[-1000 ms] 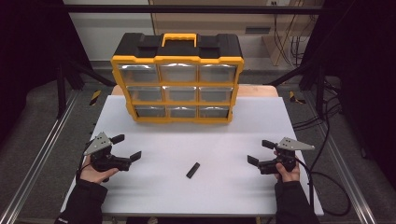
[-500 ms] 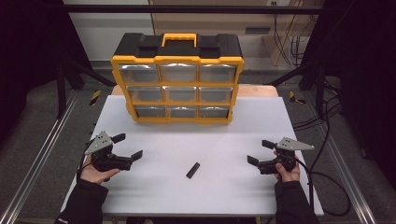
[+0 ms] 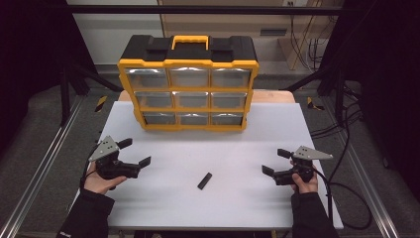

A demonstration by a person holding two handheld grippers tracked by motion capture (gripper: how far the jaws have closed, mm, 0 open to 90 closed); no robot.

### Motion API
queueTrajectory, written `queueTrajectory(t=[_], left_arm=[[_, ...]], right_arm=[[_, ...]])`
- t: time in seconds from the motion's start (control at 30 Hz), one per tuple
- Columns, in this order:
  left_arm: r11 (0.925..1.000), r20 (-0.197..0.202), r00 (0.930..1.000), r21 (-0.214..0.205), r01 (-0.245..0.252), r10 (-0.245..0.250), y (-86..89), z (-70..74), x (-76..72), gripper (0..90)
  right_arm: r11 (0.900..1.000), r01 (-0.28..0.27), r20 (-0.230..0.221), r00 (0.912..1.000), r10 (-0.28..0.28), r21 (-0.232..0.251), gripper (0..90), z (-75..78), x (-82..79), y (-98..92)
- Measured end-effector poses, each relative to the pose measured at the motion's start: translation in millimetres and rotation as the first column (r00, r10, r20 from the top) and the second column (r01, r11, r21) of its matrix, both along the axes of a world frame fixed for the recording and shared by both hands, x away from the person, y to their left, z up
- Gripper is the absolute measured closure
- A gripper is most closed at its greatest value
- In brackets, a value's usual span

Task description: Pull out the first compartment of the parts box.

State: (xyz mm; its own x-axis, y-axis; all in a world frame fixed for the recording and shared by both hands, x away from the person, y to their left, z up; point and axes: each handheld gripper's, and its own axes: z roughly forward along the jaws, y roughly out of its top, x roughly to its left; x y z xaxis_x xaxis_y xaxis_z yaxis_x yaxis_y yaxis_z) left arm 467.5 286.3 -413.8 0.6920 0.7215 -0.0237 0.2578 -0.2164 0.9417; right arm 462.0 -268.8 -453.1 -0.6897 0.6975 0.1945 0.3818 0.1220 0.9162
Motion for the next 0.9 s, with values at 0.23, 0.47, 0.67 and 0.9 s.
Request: queueTrajectory(t=[0.23,0.47,0.67,0.9], left_arm=[[1.0,0.01,0.9999,0.006,-0.004,0.004,-0.9,6.3,1.2,0.0],[0.9996,0.018,0.9998,0.027,-0.009,0.009,-2.4,10.6,2.9,0.0],[0.9992,0.018,0.9998,0.04,-0.008,0.008,-3.9,14.0,4.7,0.0],[0.9983,0.033,0.9994,0.057,-0.012,0.01,-5.8,21.3,7.5,0.0]], right_arm=[[1.0,0.001,0.006,1.0,0.0,-0.007,1.2,-0.3,0.5,0.2],[1.0,0.001,0.005,1.0,-0.001,-0.01,1.2,-0.2,0.3,0.3],[0.9999,0.002,0.005,1.0,-0.002,-0.011,1.2,-0.3,0.4,0.2],[0.9999,-0.001,-0.002,1.0,0.001,-0.013,1.2,-0.7,0.4,0.6]])
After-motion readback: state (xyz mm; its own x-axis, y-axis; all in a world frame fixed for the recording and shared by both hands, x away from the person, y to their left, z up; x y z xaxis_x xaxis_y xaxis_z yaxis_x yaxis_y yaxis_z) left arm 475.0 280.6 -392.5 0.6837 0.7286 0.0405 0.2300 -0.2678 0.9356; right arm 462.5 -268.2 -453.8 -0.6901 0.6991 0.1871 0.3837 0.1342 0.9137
